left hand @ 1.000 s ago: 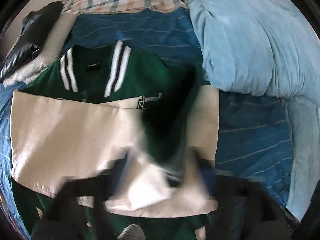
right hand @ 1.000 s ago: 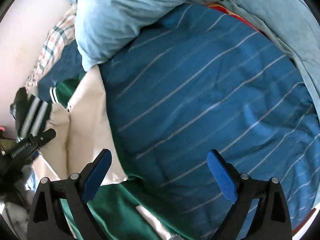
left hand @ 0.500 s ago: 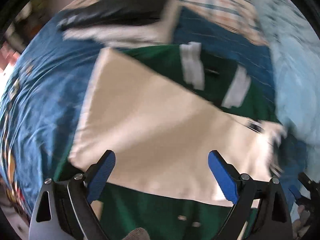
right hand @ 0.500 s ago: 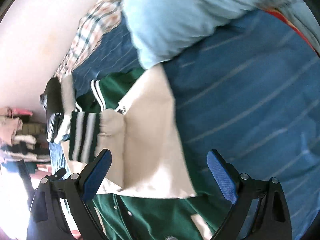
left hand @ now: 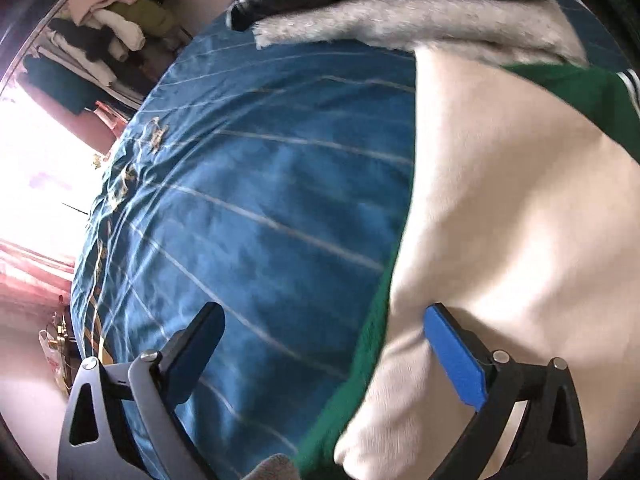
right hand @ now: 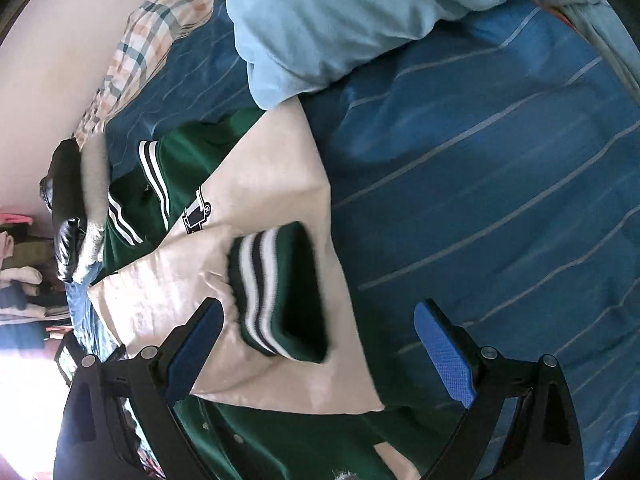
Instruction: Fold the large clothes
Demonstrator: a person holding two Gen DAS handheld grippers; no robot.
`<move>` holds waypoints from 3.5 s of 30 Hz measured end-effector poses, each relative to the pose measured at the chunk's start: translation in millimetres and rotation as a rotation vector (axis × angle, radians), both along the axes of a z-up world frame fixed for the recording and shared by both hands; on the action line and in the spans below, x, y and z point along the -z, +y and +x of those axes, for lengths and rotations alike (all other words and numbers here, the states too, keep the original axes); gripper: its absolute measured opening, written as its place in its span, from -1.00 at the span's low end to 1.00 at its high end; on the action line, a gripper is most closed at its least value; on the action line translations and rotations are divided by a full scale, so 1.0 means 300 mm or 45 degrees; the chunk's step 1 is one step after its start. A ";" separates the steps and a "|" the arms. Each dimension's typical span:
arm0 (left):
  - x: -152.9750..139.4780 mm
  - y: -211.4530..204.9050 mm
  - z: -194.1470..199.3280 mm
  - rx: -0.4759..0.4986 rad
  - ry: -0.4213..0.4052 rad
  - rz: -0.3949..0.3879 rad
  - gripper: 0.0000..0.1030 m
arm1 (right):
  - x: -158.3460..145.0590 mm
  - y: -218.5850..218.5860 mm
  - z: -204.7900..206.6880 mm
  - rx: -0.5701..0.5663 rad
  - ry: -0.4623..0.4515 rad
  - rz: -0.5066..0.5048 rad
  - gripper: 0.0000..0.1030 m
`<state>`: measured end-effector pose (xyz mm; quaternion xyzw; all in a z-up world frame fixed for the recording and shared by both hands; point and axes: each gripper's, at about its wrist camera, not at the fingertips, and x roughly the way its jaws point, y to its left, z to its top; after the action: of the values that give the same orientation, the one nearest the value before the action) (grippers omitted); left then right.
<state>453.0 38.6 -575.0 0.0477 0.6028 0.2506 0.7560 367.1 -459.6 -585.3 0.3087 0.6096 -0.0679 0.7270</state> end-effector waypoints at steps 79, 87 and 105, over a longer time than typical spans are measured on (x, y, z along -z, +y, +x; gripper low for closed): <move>0.087 -0.368 -0.731 0.316 0.330 0.085 1.00 | -0.003 0.499 -0.477 -0.177 0.348 0.206 -0.96; 0.092 -0.350 -0.727 0.307 0.344 0.014 1.00 | 0.060 0.511 -0.490 -0.164 0.366 0.272 -0.96; 0.044 -0.332 -0.664 0.154 0.343 0.012 1.00 | 0.080 0.494 -0.250 -0.385 0.300 0.169 0.13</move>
<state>253.7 -61.1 -588.4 0.1207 0.6935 0.1987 0.6819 292.0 -311.4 -609.4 0.2508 0.7330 0.0468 0.6306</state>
